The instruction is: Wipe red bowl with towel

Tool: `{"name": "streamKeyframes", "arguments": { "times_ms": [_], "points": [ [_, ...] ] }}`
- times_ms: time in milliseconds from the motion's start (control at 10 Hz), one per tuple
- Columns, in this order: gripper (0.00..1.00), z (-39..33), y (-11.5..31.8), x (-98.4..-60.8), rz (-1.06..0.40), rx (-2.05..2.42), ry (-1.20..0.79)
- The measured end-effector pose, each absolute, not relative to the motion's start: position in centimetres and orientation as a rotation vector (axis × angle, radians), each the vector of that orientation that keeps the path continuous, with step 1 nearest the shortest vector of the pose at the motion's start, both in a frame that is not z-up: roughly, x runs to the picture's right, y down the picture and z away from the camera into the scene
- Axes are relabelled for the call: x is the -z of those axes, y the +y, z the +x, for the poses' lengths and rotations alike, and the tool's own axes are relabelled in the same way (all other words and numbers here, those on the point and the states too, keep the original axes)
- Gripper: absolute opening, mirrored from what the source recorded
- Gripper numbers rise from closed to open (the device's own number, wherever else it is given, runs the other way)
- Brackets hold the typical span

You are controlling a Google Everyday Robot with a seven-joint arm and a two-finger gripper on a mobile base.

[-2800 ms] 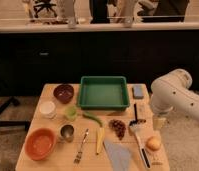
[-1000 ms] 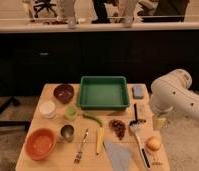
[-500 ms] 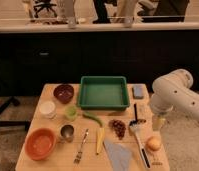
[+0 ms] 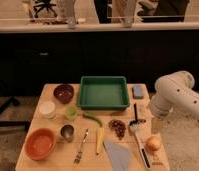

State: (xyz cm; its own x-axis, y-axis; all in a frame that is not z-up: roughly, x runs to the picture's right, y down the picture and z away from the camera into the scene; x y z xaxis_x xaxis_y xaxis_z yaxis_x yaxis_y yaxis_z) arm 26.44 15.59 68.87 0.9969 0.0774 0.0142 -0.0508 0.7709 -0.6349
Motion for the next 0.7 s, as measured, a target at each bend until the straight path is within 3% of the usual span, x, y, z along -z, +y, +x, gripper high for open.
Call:
{"name": "streamKeyframes", "arguments": {
  "times_ms": [700],
  "points": [
    [0.8, 25.6, 18.7, -68.7, -0.7, -0.222, -0.203]
  ]
}}
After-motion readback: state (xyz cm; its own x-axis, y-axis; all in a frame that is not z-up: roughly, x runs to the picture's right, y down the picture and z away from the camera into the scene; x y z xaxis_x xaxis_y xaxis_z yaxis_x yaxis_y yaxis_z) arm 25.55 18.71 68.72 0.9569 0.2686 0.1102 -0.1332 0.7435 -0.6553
